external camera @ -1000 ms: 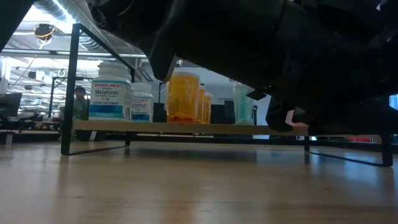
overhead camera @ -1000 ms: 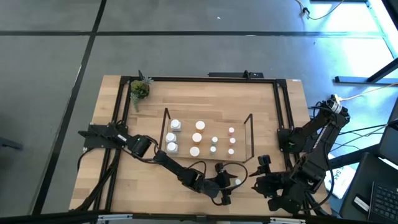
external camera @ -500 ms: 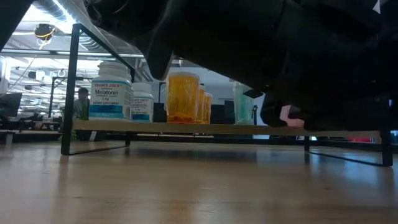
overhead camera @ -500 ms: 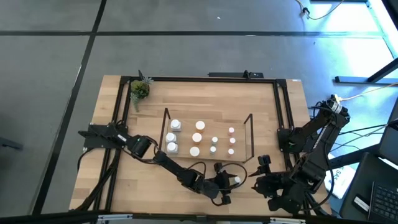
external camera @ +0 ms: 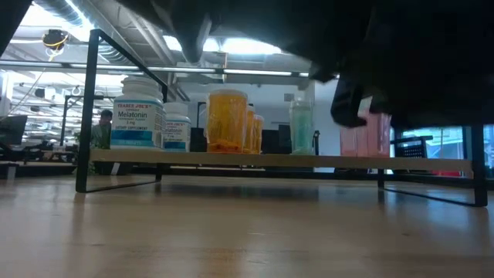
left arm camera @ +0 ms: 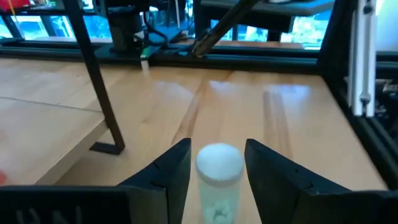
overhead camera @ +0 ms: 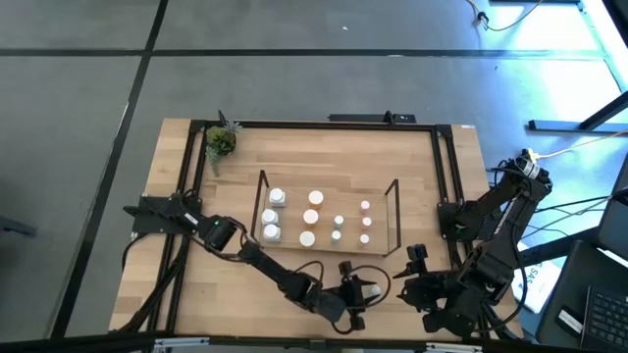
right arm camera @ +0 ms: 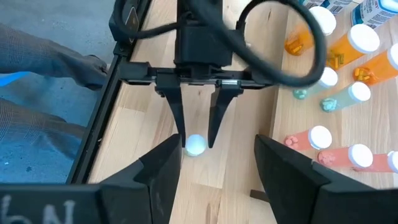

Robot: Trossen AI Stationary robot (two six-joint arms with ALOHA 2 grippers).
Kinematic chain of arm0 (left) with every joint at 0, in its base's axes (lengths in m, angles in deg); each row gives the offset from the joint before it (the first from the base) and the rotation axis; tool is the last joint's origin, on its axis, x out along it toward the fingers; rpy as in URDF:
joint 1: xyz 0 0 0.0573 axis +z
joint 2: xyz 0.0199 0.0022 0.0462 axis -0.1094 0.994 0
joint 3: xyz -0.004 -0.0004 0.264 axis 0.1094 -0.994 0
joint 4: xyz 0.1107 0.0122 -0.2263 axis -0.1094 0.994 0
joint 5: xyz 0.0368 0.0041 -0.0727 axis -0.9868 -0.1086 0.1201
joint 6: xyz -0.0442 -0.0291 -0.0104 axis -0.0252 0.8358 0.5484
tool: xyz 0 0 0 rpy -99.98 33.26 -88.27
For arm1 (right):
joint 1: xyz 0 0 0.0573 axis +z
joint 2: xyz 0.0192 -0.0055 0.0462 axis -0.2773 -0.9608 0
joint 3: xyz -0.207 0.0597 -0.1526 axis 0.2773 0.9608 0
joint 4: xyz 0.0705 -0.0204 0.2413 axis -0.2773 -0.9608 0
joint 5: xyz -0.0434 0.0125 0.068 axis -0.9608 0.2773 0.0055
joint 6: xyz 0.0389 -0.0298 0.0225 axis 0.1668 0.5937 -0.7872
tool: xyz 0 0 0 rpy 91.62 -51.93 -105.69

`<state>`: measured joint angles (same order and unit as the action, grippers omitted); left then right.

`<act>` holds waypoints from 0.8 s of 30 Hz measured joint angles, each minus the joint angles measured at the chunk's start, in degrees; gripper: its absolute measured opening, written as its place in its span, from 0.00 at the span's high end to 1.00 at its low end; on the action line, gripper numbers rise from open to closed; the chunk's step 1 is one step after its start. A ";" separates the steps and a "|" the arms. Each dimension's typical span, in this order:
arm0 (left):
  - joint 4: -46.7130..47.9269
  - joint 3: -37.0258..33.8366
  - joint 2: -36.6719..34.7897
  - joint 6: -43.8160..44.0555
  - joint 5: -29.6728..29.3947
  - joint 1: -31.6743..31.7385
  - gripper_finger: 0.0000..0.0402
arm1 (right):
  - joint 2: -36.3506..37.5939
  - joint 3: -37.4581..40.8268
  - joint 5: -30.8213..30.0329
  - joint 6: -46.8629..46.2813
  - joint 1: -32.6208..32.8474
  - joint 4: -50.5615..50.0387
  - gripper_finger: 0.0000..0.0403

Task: Pick and place medicine bottles onto shelf by color
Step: Put the light blue pill bottle on the shelf aligned with the other light blue pill bottle

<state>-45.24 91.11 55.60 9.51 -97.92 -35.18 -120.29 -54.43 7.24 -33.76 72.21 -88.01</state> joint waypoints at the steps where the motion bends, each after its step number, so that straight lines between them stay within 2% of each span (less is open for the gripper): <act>1: 0.18 -0.04 0.06 -0.12 0.00 0.00 0.64 | 0.00 0.00 -0.02 0.00 0.00 0.00 0.49; 15: 4.37 -0.04 0.08 0.22 0.75 0.66 0.64 | 0.00 0.01 -0.06 0.17 0.00 -0.01 0.49; 24: 4.44 -0.04 0.08 0.63 6.23 2.37 0.64 | 0.00 0.02 -0.19 0.33 0.00 -0.02 0.49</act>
<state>-40.80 91.07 55.68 10.14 -91.69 -32.82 -120.29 -54.41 7.05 -33.44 72.21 -88.03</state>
